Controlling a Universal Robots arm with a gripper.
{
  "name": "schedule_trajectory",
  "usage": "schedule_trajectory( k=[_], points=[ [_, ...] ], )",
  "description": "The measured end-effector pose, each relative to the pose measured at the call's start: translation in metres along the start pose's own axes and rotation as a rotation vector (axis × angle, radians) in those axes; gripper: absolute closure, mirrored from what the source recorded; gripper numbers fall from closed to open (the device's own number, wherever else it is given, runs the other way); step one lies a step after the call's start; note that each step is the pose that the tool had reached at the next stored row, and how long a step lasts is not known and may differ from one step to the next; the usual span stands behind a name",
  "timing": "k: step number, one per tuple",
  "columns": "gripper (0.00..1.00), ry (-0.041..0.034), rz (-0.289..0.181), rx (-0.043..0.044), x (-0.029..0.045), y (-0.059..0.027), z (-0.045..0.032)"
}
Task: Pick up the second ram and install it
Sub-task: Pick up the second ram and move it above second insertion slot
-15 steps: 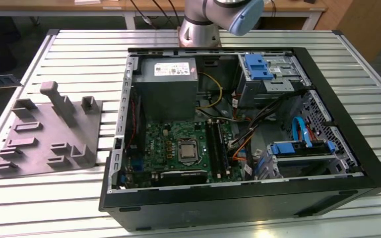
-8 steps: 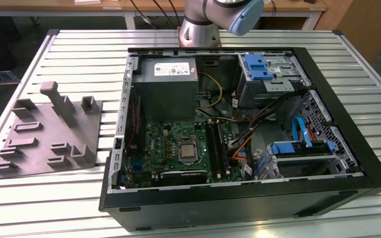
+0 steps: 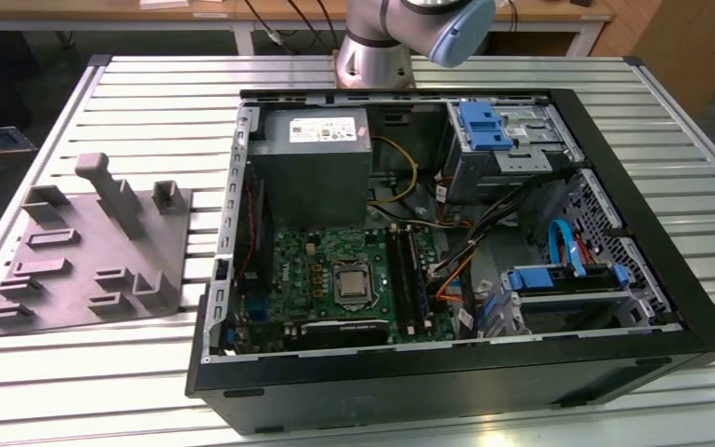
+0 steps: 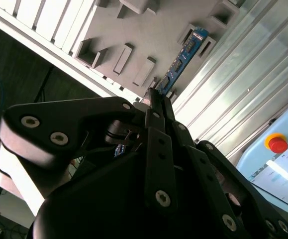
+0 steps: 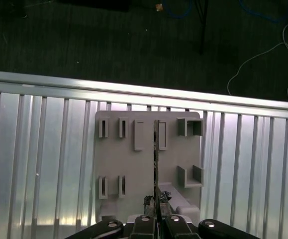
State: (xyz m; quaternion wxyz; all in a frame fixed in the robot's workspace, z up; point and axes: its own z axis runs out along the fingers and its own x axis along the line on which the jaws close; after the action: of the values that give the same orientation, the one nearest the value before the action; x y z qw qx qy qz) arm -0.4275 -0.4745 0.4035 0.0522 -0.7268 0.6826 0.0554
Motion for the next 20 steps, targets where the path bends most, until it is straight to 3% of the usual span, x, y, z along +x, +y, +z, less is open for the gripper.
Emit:
schedule_trajectory(
  k=[1, 2, 3, 6, 7, 8, 15, 20],
  points=[
    [0.86, 0.0044, 0.000, -0.0005, -0.0001, -0.0001, -0.0002],
    [0.86, 0.0142, 0.000, -0.0012, -0.0002, -0.0002, -0.0002],
    [0.86, 0.0286, 0.000, -0.0020, -0.0004, -0.0001, -0.0001],
    [0.86, 0.0824, 0.001, -0.0051, -0.0015, -0.0001, 0.0002],
    [0.86, 0.0957, 0.001, -0.0059, -0.0016, -0.0001, 0.0002],
    [0.86, 0.0991, 0.001, -0.0061, -0.0016, -0.0001, 0.0002],
    [0.86, 0.0994, 0.001, -0.0062, -0.0017, -0.0011, 0.0002],
    [0.86, 0.0993, 0.001, -0.0061, -0.0010, -0.0095, 0.0002]
  ],
)
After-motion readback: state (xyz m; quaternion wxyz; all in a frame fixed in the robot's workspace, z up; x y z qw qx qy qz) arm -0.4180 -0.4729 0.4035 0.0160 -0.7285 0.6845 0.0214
